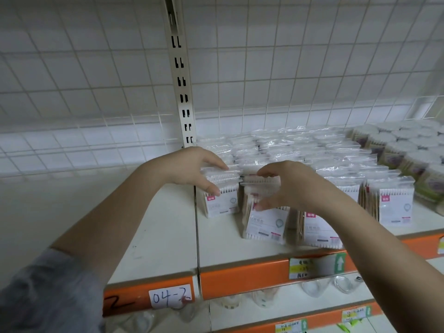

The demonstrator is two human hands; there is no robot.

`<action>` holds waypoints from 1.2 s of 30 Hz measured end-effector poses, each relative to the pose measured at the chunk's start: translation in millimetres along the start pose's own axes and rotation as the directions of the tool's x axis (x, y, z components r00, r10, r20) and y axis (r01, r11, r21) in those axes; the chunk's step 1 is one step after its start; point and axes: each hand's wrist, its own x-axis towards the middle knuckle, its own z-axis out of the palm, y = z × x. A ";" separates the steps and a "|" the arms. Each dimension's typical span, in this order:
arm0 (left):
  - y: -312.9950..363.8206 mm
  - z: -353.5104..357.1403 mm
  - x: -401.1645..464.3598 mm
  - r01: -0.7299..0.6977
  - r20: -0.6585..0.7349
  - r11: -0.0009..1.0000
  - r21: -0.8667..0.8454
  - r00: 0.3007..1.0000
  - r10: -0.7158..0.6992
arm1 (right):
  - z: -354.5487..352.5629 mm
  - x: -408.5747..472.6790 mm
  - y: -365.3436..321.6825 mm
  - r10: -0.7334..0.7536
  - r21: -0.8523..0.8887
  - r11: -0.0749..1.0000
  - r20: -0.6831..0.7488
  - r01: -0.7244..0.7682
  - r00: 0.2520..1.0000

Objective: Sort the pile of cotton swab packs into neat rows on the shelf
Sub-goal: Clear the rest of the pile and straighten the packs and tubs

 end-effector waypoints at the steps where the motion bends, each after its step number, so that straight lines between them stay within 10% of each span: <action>1: 0.2 0.7 1.2 0.006 -0.007 1.000 0.004 1.000 -0.006 | -0.1 -1.7 0.7 0.002 -0.029 1.000 0.010 -0.001 1.000; 9: 7.2 -15.1 17.3 -0.005 -0.081 0.995 -0.099 0.997 -0.003 | 2.9 -15.9 8.6 -0.024 -0.209 0.977 0.082 0.040 0.996; 19: 26.3 -12.6 111.3 0.157 0.049 0.955 0.250 0.983 -0.175 | 12.5 -16.1 16.0 -0.088 -0.345 0.932 0.075 0.109 0.993; 36: 24.2 -3.3 109.7 0.094 0.001 0.989 0.115 0.996 -0.094 | 18.2 4.0 24.1 -0.210 -0.507 0.843 -0.008 0.177 0.978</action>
